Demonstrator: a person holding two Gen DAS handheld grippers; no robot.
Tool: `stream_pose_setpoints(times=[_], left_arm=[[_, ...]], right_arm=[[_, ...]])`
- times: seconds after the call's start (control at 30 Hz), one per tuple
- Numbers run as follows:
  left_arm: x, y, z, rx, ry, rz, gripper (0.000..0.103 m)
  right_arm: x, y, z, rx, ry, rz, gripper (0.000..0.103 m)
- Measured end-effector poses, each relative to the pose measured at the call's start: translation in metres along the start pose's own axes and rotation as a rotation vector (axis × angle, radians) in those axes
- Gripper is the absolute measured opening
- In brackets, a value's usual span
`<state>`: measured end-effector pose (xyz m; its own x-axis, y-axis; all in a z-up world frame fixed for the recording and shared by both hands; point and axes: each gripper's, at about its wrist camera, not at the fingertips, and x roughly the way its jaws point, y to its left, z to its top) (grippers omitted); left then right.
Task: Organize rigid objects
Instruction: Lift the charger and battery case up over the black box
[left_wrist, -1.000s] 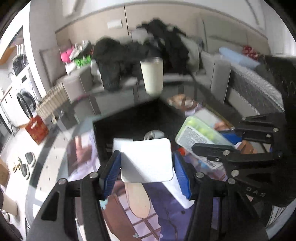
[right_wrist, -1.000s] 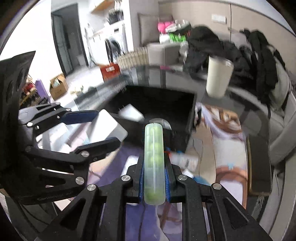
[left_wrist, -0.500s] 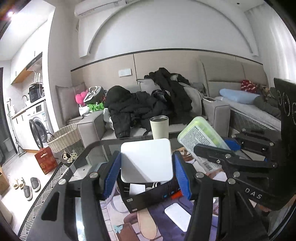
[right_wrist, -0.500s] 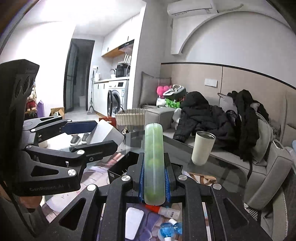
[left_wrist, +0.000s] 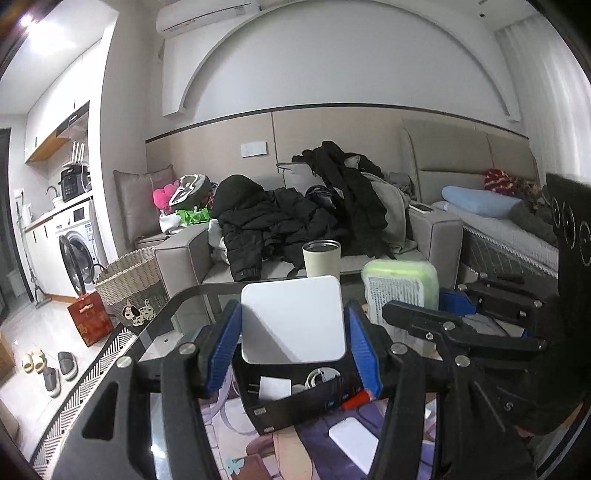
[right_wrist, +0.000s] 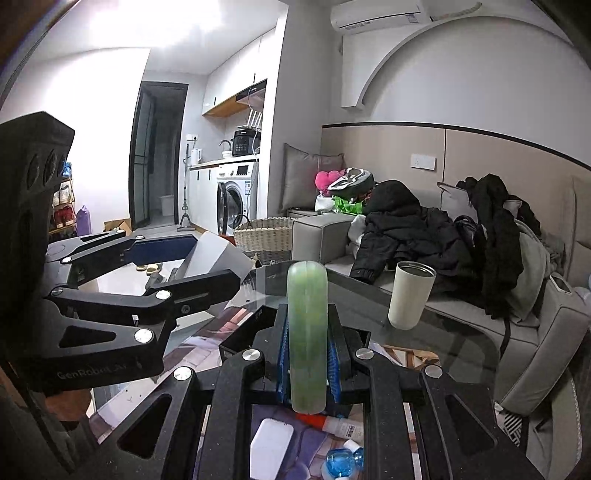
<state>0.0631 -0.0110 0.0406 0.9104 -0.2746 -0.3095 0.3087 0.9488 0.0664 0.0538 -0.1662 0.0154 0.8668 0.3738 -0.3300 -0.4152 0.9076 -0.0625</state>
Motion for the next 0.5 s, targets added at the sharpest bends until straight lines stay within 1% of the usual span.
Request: stream_pose_setpoints(times=[0.2,0.5], left_arm=[[0.018,0.011,0.011,-0.036,-0.016,0.023,0.056],[0.067,0.032,0.024,-0.095,-0.003,0.052,0.056]], right_arm=[[0.02,-0.007,0.012,0.031,-0.008,-0.016,0.017],[0.069,-0.019,0.029,0.063,-0.02,-0.03,0.017]])
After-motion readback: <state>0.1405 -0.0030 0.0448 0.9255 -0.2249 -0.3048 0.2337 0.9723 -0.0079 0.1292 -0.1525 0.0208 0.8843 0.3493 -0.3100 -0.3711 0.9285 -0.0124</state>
